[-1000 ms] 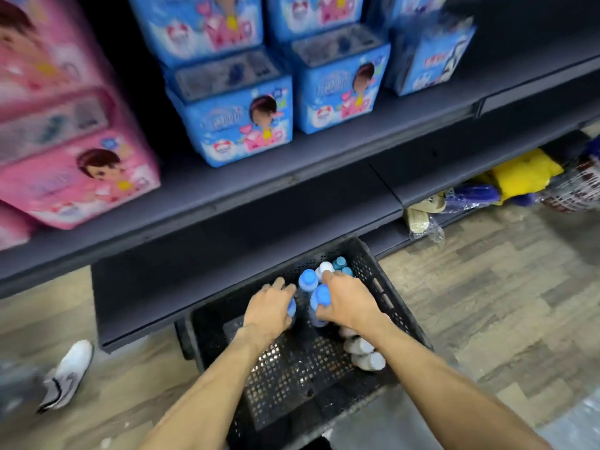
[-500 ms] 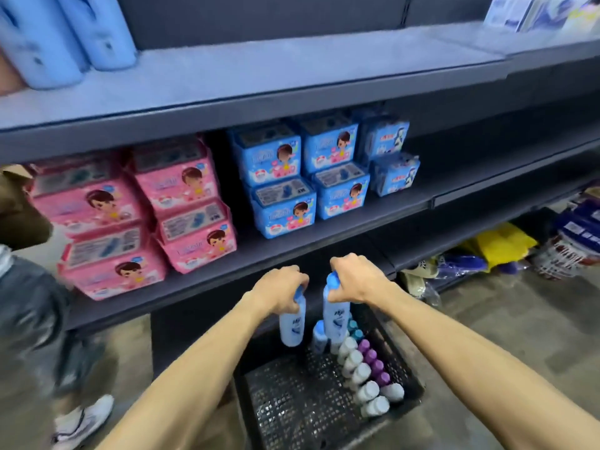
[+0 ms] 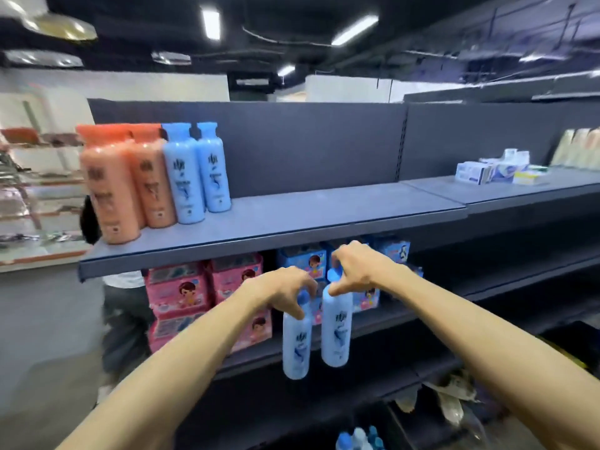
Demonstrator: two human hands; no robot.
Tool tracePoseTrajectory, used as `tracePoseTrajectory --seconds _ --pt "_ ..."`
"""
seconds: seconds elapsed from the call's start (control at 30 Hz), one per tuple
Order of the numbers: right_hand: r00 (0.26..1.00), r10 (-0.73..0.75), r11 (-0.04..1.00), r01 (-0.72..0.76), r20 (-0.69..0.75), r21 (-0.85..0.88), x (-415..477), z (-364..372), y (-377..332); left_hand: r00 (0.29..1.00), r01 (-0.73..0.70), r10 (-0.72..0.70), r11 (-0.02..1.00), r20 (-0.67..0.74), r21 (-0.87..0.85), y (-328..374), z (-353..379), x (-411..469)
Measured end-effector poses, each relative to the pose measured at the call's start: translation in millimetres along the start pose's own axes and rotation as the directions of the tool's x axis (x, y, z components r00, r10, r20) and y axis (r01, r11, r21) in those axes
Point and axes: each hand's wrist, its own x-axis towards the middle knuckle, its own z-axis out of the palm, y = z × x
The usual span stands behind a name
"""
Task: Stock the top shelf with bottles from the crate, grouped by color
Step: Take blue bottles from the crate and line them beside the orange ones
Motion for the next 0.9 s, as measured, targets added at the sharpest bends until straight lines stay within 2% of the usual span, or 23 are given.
tracePoseTrajectory --seconds 0.27,0.43,0.7,0.9 --pt "0.969 -0.064 0.996 0.076 -0.237 0.041 5 -121 -27 0.992 0.089 -0.092 0.995 -0.086 -0.031 -5 -123 -57" --pt "0.955 -0.106 0.985 0.140 -0.276 0.105 12 -177 -45 0.985 0.090 -0.117 0.977 -0.129 -0.195 -12 -196 -90" --pt "0.919 -0.173 0.980 0.198 -0.355 0.034 37 -234 -68 0.951 0.142 -0.167 0.983 -0.258 -0.115 -30 -268 -116" --pt "0.895 -0.210 0.973 0.232 -0.394 0.008 67 -246 -84 0.905 0.212 -0.258 0.963 -0.340 -0.166 -57 -294 -121"
